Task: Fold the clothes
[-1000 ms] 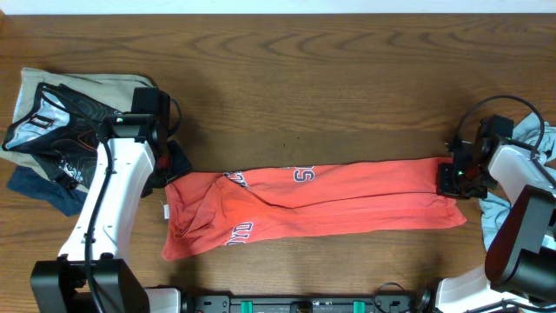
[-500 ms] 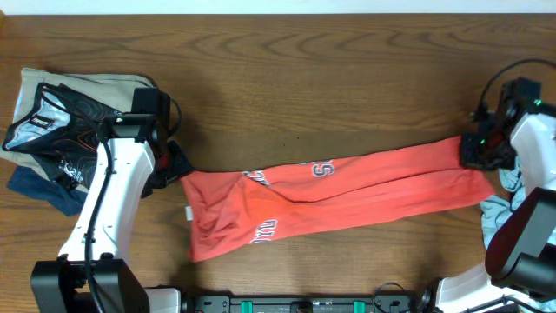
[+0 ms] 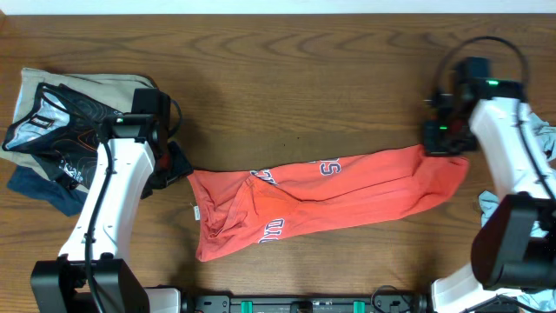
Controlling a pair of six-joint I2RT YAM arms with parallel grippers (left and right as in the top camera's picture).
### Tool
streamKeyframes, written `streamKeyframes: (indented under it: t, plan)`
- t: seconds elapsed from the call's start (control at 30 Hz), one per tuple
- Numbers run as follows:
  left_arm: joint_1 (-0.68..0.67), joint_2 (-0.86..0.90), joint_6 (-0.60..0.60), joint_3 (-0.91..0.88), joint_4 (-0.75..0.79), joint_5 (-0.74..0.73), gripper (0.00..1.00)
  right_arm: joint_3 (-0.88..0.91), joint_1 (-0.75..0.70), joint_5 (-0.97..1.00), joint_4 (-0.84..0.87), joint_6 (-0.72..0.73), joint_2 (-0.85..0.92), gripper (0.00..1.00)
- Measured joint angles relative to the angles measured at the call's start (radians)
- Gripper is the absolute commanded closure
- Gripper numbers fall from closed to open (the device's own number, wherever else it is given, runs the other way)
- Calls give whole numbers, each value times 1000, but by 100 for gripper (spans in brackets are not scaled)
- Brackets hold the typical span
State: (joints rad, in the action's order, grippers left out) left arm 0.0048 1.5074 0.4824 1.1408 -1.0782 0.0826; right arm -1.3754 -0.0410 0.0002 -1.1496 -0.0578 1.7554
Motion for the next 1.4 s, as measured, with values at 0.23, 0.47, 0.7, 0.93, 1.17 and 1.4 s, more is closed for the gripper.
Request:
streamKeyframes:
  t: [0.23,0.47,0.7,0.93,1.17,1.4]
  plan:
    - [0,0,0,-6,0,0,34,0,229,-18,-2,102,0,98]
    - [0,0,0,-6,0,0,34,33,383,-27,47,233,0,99]
    - [0,0,0,-7,1,0,34,58,472,-27,63,306,0,98]
    - [0,0,0,-7,2,0,34,58,523,-28,66,329,0,96]
    - [0,0,0,-7,2,0,34,58,559,-51,71,341,0,68]
    - [0,0,0,-7,2,0,34,58,572,-143,74,293,0,65]
